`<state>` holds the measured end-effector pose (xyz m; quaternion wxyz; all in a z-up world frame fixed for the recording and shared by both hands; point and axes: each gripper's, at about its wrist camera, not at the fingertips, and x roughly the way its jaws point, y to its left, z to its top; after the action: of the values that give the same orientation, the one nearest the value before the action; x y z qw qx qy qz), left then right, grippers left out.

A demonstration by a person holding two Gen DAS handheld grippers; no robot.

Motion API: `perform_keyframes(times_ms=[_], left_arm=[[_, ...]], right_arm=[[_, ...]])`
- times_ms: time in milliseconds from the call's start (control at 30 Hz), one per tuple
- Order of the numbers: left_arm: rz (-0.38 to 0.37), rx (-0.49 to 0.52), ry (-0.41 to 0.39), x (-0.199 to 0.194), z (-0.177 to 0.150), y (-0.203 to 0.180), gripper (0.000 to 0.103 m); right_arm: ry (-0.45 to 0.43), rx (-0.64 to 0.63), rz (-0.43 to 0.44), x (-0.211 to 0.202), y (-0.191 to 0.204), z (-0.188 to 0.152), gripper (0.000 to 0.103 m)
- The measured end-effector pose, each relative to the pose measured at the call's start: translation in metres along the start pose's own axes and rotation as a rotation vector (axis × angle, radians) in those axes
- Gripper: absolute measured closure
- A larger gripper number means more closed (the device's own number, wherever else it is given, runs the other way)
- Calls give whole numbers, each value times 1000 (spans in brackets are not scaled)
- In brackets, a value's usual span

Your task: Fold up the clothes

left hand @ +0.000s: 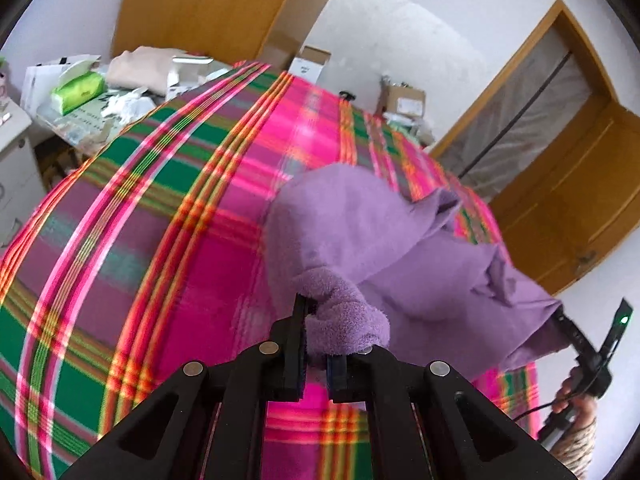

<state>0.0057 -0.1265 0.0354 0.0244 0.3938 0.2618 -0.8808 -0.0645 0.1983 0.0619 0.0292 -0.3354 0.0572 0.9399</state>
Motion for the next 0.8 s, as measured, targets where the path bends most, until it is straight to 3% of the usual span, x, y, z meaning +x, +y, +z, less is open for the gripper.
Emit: perform_keyframes(times_ms=[100,267,467,633,800], left_arm=[[7,19,42,1,-6,9,96],[58,82,56,-10,-9,22,81],[32,55,65,-24,-19,44,78],[-19,29,61,-36,-26,56,77],[-2,64,-11,-59,-23,58,77]], right_arm=[[32,23,-11,-1,-8,-4,81],[21,55,-49,-26,-16,-12,75],[-31,113,-55,-59,-18,-12,71],[-67,94,21,-71,10,-6,71],[-14,52,143,-51,54,1,71]])
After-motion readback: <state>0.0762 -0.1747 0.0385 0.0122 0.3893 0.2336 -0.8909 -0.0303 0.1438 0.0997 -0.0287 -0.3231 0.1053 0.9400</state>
